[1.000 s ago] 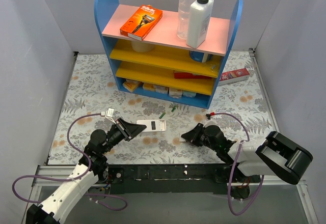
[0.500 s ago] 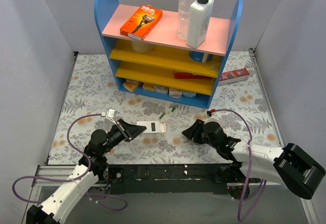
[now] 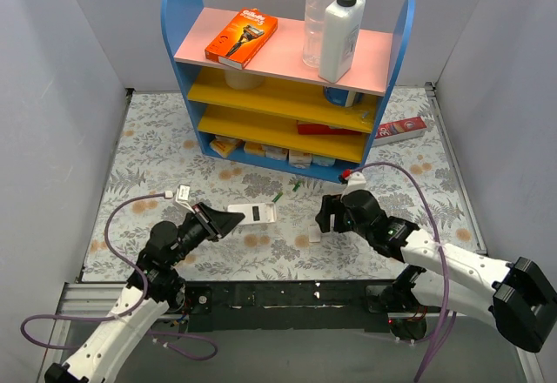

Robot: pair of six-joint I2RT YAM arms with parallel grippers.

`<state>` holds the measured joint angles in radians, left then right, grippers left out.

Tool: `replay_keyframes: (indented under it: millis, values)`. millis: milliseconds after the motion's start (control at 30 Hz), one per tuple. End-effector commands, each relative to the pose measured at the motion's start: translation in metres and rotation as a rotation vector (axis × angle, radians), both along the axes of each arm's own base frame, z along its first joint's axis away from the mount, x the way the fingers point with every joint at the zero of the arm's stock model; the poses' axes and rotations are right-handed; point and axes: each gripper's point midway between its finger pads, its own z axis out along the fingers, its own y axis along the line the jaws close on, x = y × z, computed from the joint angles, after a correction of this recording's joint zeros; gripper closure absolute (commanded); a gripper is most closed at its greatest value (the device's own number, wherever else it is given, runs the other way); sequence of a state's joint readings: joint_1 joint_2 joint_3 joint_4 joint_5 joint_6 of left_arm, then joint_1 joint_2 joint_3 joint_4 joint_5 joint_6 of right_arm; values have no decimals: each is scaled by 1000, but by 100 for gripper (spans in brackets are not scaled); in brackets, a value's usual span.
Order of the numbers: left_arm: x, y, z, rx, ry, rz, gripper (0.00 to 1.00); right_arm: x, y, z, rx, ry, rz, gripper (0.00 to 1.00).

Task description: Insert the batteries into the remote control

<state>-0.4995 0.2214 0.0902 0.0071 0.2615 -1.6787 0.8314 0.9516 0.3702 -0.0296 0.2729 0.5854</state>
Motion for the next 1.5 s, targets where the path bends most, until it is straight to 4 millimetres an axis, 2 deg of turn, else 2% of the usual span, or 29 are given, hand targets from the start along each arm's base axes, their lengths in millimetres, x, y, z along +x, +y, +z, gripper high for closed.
replay_keyframes:
  millis: [0, 200, 267, 300, 333, 367, 433, 500, 533, 567, 700, 733, 767, 867, 933, 967, 1000, 1100, 1233, 1467]
  values:
    - [3, 14, 33, 57, -99, 69, 100, 25, 20, 50, -133, -205, 230, 20]
    - [0, 30, 51, 90, -141, 132, 100, 47, 61, 82, -213, -323, 463, 19]
    - [-1, 36, 55, 92, -155, 158, 100, 47, 72, 84, -279, -389, 625, 19]
    - [-1, 38, 54, 103, -153, 167, 100, 46, 78, 75, -310, -387, 704, 18]
    - [-2, 40, 60, 98, -164, 175, 100, 45, 90, 84, -297, -410, 775, 16]
    - [-3, 42, 63, 92, -176, 184, 100, 47, 95, 76, -346, -428, 860, 15]
    - [-6, 45, 75, 85, -201, 189, 100, 44, 107, 77, -350, -458, 975, 15]
    - [-7, 50, 81, 99, -211, 210, 100, 44, 113, 64, -400, -480, 1101, 15]
    - [-8, 53, 85, 119, -231, 219, 100, 47, 121, 71, -397, -508, 1136, 15]
    - [-10, 57, 97, 118, -255, 232, 100, 49, 125, 58, -416, -481, 1174, 16]
    - [-10, 72, 106, 171, -280, 296, 100, 61, 134, 34, -483, -408, 1297, 16]
    - [-9, 76, 107, 178, -283, 319, 100, 58, 130, 25, -497, -354, 1337, 17]
    - [-9, 78, 107, 188, -292, 326, 100, 64, 138, 19, -501, -333, 1358, 18]
    - [-10, 83, 105, 180, -304, 351, 100, 66, 143, -1, -507, -273, 1413, 19]
    - [-10, 83, 107, 166, -321, 353, 100, 70, 150, 0, -494, -285, 1433, 21]
    - [-9, 83, 106, 164, -321, 356, 100, 69, 150, -8, -494, -265, 1450, 22]
    - [-9, 83, 105, 167, -323, 357, 100, 72, 154, -4, -490, -275, 1452, 23]
    - [-7, 83, 105, 177, -320, 358, 100, 72, 155, -13, -485, -243, 1482, 25]
    - [-6, 83, 105, 179, -320, 361, 100, 76, 163, -16, -467, -228, 1508, 32]
    - [-6, 83, 104, 181, -319, 363, 100, 75, 163, -31, -469, -172, 1524, 43]
